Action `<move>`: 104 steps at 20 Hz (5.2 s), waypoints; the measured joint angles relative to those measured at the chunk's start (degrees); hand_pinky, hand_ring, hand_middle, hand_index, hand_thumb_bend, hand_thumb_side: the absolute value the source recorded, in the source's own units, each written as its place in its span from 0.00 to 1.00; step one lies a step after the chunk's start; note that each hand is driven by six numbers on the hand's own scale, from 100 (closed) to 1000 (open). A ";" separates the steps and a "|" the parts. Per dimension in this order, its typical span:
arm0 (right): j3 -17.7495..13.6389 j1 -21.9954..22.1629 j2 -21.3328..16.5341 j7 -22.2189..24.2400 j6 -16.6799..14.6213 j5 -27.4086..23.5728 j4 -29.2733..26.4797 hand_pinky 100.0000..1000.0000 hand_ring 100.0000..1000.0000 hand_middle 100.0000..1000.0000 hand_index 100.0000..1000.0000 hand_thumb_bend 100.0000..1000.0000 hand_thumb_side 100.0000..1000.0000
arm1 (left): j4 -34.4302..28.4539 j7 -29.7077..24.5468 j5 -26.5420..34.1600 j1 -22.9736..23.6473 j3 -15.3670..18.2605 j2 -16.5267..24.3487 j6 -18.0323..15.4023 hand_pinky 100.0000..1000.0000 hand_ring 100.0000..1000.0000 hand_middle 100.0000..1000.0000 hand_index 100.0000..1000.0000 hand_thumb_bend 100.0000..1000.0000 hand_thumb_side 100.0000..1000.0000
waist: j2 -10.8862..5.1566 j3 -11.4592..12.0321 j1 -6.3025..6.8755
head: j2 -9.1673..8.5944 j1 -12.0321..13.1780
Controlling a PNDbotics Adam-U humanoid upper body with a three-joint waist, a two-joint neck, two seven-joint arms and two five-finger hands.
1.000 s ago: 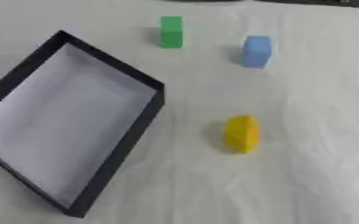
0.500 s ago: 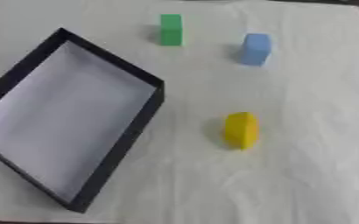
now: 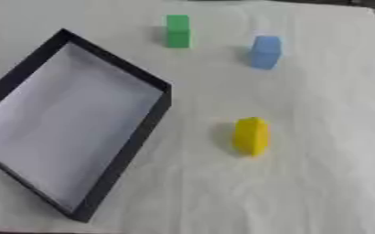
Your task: Pick up objects on the table and place them in the box.
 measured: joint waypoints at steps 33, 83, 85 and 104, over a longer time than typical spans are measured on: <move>9.45 -8.81 -9.06 32.23 -27.72 25.45 -4.45 0.94 0.97 0.94 0.94 0.00 0.31 | 0.01 -0.20 1.76 -0.05 -0.32 0.03 0.28 0.85 0.76 0.82 0.84 0.22 0.64 | -0.18 0.78 0.00 | 0.02 -1.55; 21.68 -32.51 7.44 37.62 1.65 28.01 19.70 1.00 1.00 0.95 0.95 0.00 0.26 | -3.50 2.16 -0.36 -3.35 -1.36 -1.54 -1.23 0.84 0.75 0.82 0.84 0.25 0.55 | -2.12 5.21 -0.69 | 1.55 -5.44; 22.12 -32.91 8.10 37.05 3.02 28.01 19.67 1.00 1.00 0.95 0.95 0.00 0.25 | -3.50 2.15 -0.36 -3.35 -1.36 -1.57 -1.23 0.84 0.75 0.82 0.84 0.25 0.55 | -2.14 5.21 -0.69 | 1.58 -5.49; 23.40 -33.20 9.58 38.44 3.88 26.02 14.31 1.00 1.00 0.96 0.96 0.00 0.35 | -3.59 2.11 -0.36 -3.74 -1.37 -2.01 -1.21 0.84 0.75 0.82 0.84 0.25 0.54 | -2.13 6.02 -0.69 | 2.08 -6.09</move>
